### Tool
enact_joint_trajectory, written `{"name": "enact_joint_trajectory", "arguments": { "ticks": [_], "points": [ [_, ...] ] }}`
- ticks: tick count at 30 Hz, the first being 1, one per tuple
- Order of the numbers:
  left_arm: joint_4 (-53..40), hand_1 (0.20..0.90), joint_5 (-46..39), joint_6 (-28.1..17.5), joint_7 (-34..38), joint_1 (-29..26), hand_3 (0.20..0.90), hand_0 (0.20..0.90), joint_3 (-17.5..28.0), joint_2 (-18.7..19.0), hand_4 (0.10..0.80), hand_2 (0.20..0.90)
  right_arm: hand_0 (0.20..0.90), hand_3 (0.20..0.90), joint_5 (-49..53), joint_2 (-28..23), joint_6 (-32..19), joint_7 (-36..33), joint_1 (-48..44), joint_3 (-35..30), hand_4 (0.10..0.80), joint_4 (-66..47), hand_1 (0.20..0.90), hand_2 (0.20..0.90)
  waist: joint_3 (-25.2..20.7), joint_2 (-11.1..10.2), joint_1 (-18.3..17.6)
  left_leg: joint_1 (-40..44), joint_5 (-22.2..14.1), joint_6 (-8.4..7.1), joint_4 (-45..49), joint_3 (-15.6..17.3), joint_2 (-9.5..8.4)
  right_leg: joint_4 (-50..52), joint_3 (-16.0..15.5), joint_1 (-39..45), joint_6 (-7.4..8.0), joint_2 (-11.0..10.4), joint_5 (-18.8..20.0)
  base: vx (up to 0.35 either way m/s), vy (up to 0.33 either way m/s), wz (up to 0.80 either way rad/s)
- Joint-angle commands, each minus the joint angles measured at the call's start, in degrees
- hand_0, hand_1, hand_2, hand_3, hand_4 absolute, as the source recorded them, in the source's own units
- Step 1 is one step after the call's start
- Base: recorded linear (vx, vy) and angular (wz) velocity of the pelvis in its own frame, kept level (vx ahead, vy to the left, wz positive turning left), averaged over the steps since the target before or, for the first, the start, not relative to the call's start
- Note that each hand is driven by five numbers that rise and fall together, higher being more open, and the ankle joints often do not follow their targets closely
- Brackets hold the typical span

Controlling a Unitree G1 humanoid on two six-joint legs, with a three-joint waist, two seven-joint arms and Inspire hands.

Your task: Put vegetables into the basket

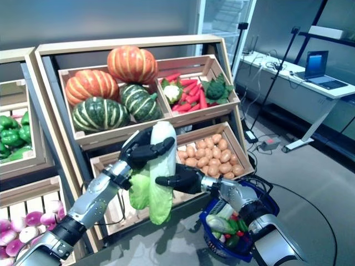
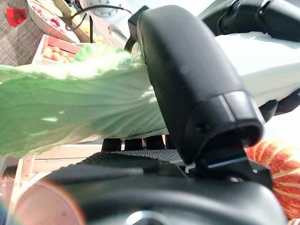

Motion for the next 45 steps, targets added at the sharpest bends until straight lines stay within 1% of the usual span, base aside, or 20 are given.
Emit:
{"name": "enact_joint_trajectory", "arguments": {
  "ticks": [1,12,13,14,15,17,21,22,24,27,29,30,32,34,37,39,43,45],
  "points": [
    [-3.12,0.3,-1.06,-3.63,-3.97,-10.72,0.3,0.3,-5.51,-6.78,0.4,0.3,0.3,0.3,11.98,9.57,-4.12,-0.24,-16.56,-4.26,0.4,-1.02,0.3,0.3,-0.85,-2.66,0.23,-0.34,-5.02,1.62,0.06,0.44,-2.15,0.14,0.83,1.71,-1.07,-1.24,-2.21,0.0,0.0,0.0],
    [-2.6,0.3,-0.75,-3.05,-5.16,-9.91,0.3,0.3,-4.73,-6.17,0.4,0.3,0.3,0.3,9.89,7.33,-3.81,-1.28,-15.66,-5.02,0.4,-0.07,0.3,0.3,-0.92,-2.74,-0.22,-0.14,-5.06,1.52,0.06,0.98,-2.03,0.14,1.22,1.53,-0.91,-1.19,-1.97,0.0,0.0,0.0],
    [-2.79,0.505,-0.45,-2.7,-4.91,-9.82,0.505,0.505,-4.64,-6.06,0.536,0.505,0.3,0.3,9.5,7.01,-3.79,-1.4,-15.49,-5.06,0.4,0.14,0.3,0.3,-0.9,-2.74,-0.27,-0.09,-5.07,1.52,0.06,1.03,-2.02,0.14,1.28,1.53,-0.9,-1.19,-1.96,0.0,0.0,0.0],
    [-3.01,0.573,-0.15,-2.36,-4.7,-9.69,0.573,0.573,-4.51,-5.74,0.582,0.573,0.3,0.3,9.05,6.58,-3.72,-1.45,-15.31,-5.06,0.4,0.34,0.3,0.3,-0.89,-2.75,-0.37,-0.07,-5.08,1.51,0.06,1.09,-2.02,0.14,1.38,1.51,-0.89,-1.17,-1.95,0.0,0.0,0.0],
    [-2.94,0.9,0.46,-2.35,-4.55,-9.45,0.9,0.9,-4.13,-5.48,0.8,0.9,0.3,0.3,8.07,6.14,-3.55,-1.62,-14.9,-5.05,0.4,0.39,0.3,0.3,-0.93,-2.76,-0.48,-0.02,-5.1,1.51,0.06,1.14,-2.04,0.14,1.55,1.49,-0.87,-1.12,-1.94,0.0,0.0,0.0],
    [-3.05,0.9,0.82,-2.07,-4.46,-9.34,0.9,0.9,-3.78,-5.24,0.8,0.9,0.3,0.3,6.79,5.51,-3.48,-1.74,-14.26,-5.04,0.4,0.41,0.3,0.3,-0.95,-2.76,-0.6,0.05,-5.1,1.53,0.06,1.35,-2.01,0.14,1.69,1.46,-0.84,-1.11,-1.89,0.0,0.0,0.0],
    [-3.46,0.9,1.53,-2.06,-4.51,-8.17,0.9,0.9,-2.32,-3.22,0.8,0.9,0.3,0.3,3.4,1.55,-3.22,-1.53,-11.21,-5.76,0.4,1.56,0.3,0.3,-0.84,-2.83,-1.07,0.13,-5.05,1.58,0.06,1.85,-1.8,0.14,2.22,1.27,-0.79,-1.0,-1.69,0.008,0.008,-0.02],
    [-3.63,0.9,1.57,-2.17,-4.66,-7.47,0.9,0.9,-1.62,-2.11,0.8,0.9,0.3,0.3,3.29,0.06,-3.49,-2.25,-9.9,-6.42,0.4,1.77,0.3,0.3,-0.66,-2.84,-1.23,0.21,-5.0,1.51,0.06,2.17,-1.67,0.14,2.36,1.23,-0.78,-0.97,-1.62,0.012,0.015,-0.04],
    [-3.42,0.9,1.26,-2.51,-5.02,-6.72,0.9,0.9,-0.88,-1.06,0.8,0.9,0.3,0.3,3.37,-1.33,-3.69,-2.77,-8.59,-7.49,0.4,2.11,0.3,0.3,-0.43,-2.89,-1.37,0.23,-4.94,1.43,0.06,2.43,-1.54,0.14,2.51,1.16,-0.76,-0.93,-1.55,0.008,0.015,-0.1],
    [-3.27,0.9,0.94,-2.47,-6.08,-5.35,0.9,0.9,0.71,-0.03,0.8,0.9,0.3,0.3,0.58,-3.37,-3.95,-2.84,-5.79,-9.54,0.4,2.68,0.3,0.3,-0.16,-2.93,-1.63,0.38,-4.96,1.37,0.06,2.85,-1.31,0.14,2.66,1.13,-0.74,-0.9,-1.45,0.007,0.012,-0.05],
    [-3.4,0.9,1.34,-2.75,-6.74,-4.25,0.9,0.9,1.38,0.22,0.8,0.9,0.3,0.3,-0.06,-4.87,-4.25,-4.5,-4.12,-10.39,0.4,3.14,0.3,0.3,0.0,-2.98,-1.85,0.5,-5.0,1.31,0.06,3.09,-1.17,0.14,2.84,1.14,-0.72,-0.82,-1.43,0.017,0.017,-0.02],
    [-3.63,0.9,1.25,-3.07,-7.39,-3.31,0.9,0.9,2.05,0.84,0.8,0.9,0.3,0.3,-0.73,-6.56,-4.62,-4.86,-2.52,-11.93,0.4,4.11,0.3,0.3,0.14,-3.03,-2.11,0.63,-5.04,1.23,0.06,3.35,-1.02,0.14,3.0,1.14,-0.71,-0.74,-1.38,0.031,0.029,-0.03],
    [-3.78,0.9,1.23,-3.06,-7.48,-2.9,0.9,0.9,2.33,1.06,0.8,0.9,0.3,0.3,-0.83,-7.58,-5.32,-5.86,-1.7,-13.0,0.4,4.89,0.3,0.3,0.25,-3.1,-2.31,0.75,-5.12,1.19,0.06,3.56,-0.9,0.14,3.09,1.12,-0.68,-0.69,-1.32,0.026,0.017,-0.03],
    [-4.31,0.9,1.73,-3.21,-7.56,-1.56,0.9,0.9,3.02,1.43,0.8,0.9,0.3,0.3,-0.4,-9.92,-6.66,-8.55,0.17,-15.39,0.4,5.34,0.3,0.3,0.67,-3.24,-2.88,0.95,-5.19,1.13,0.06,4.0,-0.7,0.14,3.39,1.07,-0.63,-0.58,-1.18,0.03,0.009,-0.05],
    [-4.69,0.9,1.94,-3.26,-7.57,-0.17,0.9,0.9,3.88,1.74,0.8,0.9,0.3,0.3,0.6,-11.44,-7.91,-10.89,1.99,-18.38,0.4,5.68,0.3,0.3,1.02,-3.32,-3.31,1.14,-5.28,1.05,0.06,4.43,-0.59,0.14,3.67,1.05,-0.59,-0.45,-1.12,0.02,-0.007,-0.1],
    [-4.8,0.9,2.29,-3.5,-7.48,0.95,0.9,0.9,4.5,1.66,0.8,0.9,0.3,0.3,0.77,-11.9,-8.7,-12.74,3.75,-20.84,0.4,6.0,0.3,0.3,1.24,-3.37,-3.55,1.28,-5.36,1.07,0.06,4.83,-0.54,0.14,3.71,1.0,-0.54,-0.41,-1.05,0.023,-0.022,-0.08],
    [-5.22,0.9,2.96,-3.71,-7.51,3.24,0.9,0.9,6.03,1.6,0.8,0.9,0.3,0.3,-2.45,-12.43,-10.31,-18.38,7.2,-24.71,0.4,7.73,0.3,0.3,1.73,-3.32,-3.98,1.6,-5.47,1.21,0.06,5.69,-0.51,0.14,4.02,0.92,-0.54,-0.34,-0.97,0.023,-0.033,-0.1],
    [-5.46,0.9,3.65,-3.24,-7.88,4.45,0.9,0.9,6.53,1.89,0.8,0.9,0.3,0.3,-1.52,-12.35,-12.76,-22.36,8.24,-27.4,0.4,9.58,0.3,0.3,2.06,-3.21,-4.03,1.9,-5.5,1.36,0.06,6.17,-0.57,0.14,4.1,0.97,-0.61,-0.3,-0.94,0.036,-0.045,-0.19]
  ]
}}
